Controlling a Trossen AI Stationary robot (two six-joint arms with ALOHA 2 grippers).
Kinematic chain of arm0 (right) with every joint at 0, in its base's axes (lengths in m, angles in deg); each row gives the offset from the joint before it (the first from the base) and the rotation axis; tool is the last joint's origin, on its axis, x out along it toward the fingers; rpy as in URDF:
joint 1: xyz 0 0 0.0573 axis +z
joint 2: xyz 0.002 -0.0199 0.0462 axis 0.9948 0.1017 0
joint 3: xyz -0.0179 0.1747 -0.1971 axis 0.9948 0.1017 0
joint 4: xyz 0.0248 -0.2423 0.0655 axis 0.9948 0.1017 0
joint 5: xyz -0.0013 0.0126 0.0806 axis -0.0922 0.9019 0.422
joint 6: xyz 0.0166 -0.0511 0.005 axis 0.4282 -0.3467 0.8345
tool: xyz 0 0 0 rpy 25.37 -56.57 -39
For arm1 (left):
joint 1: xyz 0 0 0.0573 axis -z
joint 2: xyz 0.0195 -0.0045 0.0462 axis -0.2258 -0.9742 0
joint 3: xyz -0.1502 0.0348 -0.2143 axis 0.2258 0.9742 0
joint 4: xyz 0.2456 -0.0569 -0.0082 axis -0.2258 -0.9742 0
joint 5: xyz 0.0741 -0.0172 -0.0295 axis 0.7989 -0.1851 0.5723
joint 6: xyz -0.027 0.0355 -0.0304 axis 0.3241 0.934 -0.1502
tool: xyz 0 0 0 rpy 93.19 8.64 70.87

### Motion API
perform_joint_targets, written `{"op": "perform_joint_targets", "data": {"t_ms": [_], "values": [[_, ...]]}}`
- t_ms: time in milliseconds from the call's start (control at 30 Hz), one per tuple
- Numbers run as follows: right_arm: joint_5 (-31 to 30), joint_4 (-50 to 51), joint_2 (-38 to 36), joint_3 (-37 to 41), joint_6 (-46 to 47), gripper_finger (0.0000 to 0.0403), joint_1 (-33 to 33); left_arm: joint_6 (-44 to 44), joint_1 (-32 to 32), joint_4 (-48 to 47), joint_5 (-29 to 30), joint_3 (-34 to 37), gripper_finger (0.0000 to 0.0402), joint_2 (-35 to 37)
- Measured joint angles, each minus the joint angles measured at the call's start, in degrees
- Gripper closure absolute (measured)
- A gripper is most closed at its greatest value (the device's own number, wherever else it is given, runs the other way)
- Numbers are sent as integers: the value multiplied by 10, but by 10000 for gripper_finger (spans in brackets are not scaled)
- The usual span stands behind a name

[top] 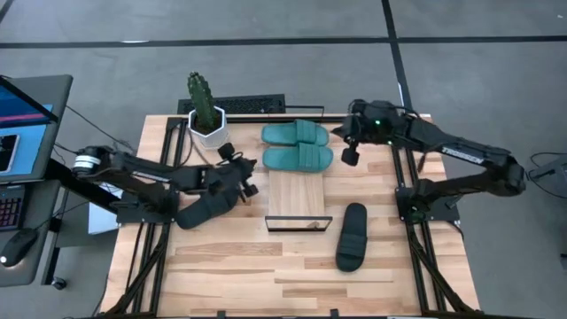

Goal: Pick and place slides into the shelf
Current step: Put the right black slide on the shelf

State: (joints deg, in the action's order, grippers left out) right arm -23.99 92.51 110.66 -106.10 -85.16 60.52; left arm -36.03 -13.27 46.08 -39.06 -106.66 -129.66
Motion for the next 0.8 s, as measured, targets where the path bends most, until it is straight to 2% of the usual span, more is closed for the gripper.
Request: {"op": "perform_joint_targets", "data": {"t_ms": [267, 400, 567, 800], "values": [[-63, -103, -80, 141, 94, 403, 22, 2, 76, 25, 6, 52, 402, 132], [-107, -110, -100, 203, 159, 403, 44, 27, 104, 36, 7, 78, 401, 186], [-126, -70, -99, 223, 217, 403, 71, 28, 124, 28, 5, 82, 402, 225], [-119, -48, -99, 223, 255, 403, 86, 45, 154, 32, 5, 82, 402, 227]]}}
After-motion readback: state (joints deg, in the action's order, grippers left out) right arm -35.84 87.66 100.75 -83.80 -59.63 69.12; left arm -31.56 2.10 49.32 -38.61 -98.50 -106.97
